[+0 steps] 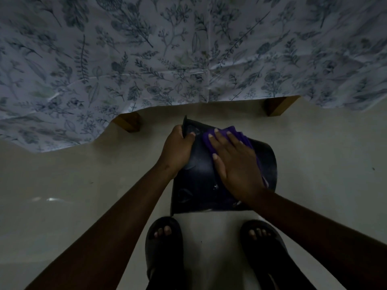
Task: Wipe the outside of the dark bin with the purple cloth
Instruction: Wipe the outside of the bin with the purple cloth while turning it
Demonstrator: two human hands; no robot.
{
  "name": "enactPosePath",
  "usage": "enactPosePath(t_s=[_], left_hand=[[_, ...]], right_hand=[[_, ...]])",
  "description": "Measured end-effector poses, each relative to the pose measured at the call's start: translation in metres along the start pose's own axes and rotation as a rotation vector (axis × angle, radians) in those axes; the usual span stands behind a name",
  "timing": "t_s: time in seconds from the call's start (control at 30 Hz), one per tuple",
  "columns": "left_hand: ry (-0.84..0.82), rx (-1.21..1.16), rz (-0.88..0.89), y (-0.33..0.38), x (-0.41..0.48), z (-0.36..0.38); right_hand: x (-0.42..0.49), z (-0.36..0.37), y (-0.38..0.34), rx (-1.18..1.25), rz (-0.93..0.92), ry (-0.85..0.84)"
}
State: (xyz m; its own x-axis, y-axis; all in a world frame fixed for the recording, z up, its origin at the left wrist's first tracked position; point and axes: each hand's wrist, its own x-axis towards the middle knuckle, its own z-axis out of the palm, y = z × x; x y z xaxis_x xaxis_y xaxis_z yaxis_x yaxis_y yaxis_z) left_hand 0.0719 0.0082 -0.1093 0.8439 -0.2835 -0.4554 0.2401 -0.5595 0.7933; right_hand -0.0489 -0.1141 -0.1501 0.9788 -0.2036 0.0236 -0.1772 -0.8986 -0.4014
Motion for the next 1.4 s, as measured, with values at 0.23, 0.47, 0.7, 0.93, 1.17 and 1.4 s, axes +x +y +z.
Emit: enactPosePath(t_s=[0.23, 0.47, 0.7, 0.93, 1.17, 1.4], left_hand=[[0.062, -0.058, 0.061, -0.024, -0.038, -0.001], [0.052, 0.026, 0.044, -0.006, -0.006, 0.001], [0.063, 0.058, 0.106, -0.013, -0.011, 0.000], [0.081, 0.026, 0.049, -0.009, -0.008, 0.003], [0.058, 0.003, 0.077, -0.022, -0.021, 0.000], [0.070, 0.062, 0.070, -0.019, -0.013, 0.000]], right_hand=[[0.012, -0.001, 0.023, -0.017, 0.283, 0.090], [-0.023, 0.008, -0.027, -0.038, -0.054, -0.005], [0.037, -0.005, 0.026, 0.041, 0.238, 0.114], [-0.035, 0.011, -0.042, 0.033, 0.098, -0.005], [0.052, 0.000, 0.000, 0.014, 0.187, 0.022], [-0.023, 0.004, -0.032, 0.006, 0.242, -0.095]])
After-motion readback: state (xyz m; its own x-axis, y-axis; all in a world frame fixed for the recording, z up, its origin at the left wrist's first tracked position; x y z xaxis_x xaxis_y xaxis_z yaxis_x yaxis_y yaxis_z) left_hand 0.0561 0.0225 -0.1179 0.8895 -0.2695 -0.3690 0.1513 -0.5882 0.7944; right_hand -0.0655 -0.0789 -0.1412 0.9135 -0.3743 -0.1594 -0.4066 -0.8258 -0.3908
